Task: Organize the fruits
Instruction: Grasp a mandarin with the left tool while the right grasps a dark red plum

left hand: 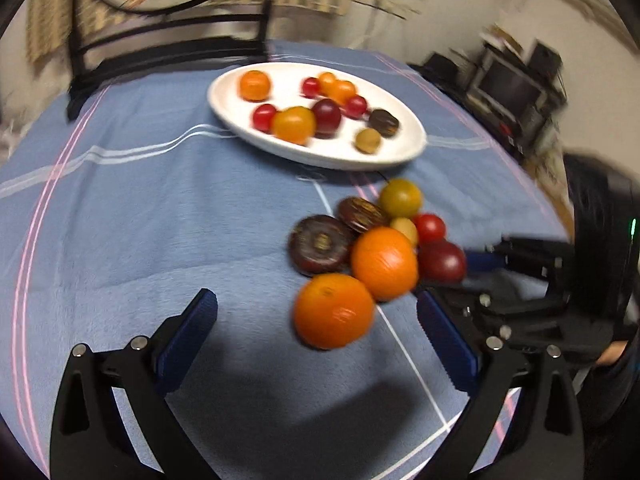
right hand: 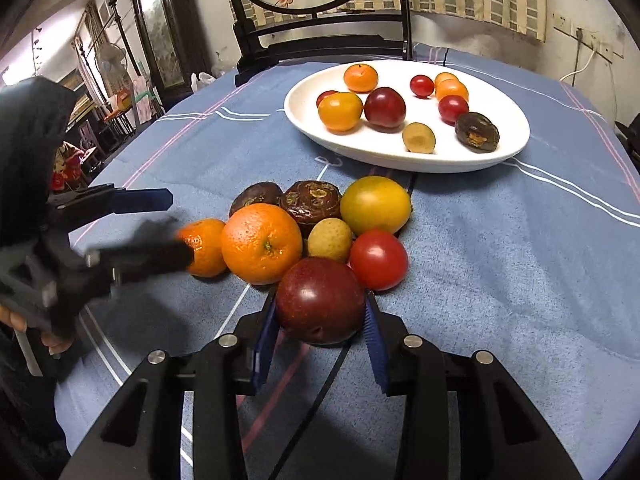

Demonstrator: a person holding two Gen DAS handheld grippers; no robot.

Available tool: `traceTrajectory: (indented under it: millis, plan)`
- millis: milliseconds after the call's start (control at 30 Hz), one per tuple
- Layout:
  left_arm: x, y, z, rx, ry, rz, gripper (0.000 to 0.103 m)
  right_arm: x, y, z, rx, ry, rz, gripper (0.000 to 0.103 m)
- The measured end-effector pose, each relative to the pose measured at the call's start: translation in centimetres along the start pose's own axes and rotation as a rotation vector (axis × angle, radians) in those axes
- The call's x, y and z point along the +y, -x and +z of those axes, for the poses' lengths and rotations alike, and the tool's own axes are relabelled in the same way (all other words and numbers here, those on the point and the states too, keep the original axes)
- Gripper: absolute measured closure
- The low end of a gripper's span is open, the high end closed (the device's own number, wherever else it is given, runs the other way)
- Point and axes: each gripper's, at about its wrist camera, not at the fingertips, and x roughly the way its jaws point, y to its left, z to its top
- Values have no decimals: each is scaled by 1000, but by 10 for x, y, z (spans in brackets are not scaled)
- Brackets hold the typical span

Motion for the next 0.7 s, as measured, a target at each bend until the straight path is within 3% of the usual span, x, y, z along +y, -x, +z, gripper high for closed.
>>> traceTrajectory:
  millis: [167, 233, 267, 367, 533, 567, 600, 700]
  plan:
    - [-12, -6, -3, 0, -73, 44, 5, -1, 1, -1, 0, -4, -4, 63]
    - [-10, -5, -3, -18, -71, 24, 13, -2, 1, -1, 0, -7, -1, 63]
    - [-10, -6, -3, -17, -74, 20, 25, -2, 1, -1, -1, -11, -1, 63]
    - [-8, -18, -5, 34, -72, 8, 41, -5, 1, -1, 0, -21, 1, 62]
    - [-12, -25, -5, 35, -91, 4, 40, -7, 3, -1, -1, -29, 8, 62]
    - [-12, -25, -5, 34, -91, 4, 46, -8, 3, -1, -2, -33, 12, 62]
    - [-13, -24, -6, 31, -97, -7, 61, -9, 4, -1, -6, -39, 18, 62]
    - [-10, -18, -4, 34, -78, -9, 61, -13, 13, 0, -42, -55, 47, 62]
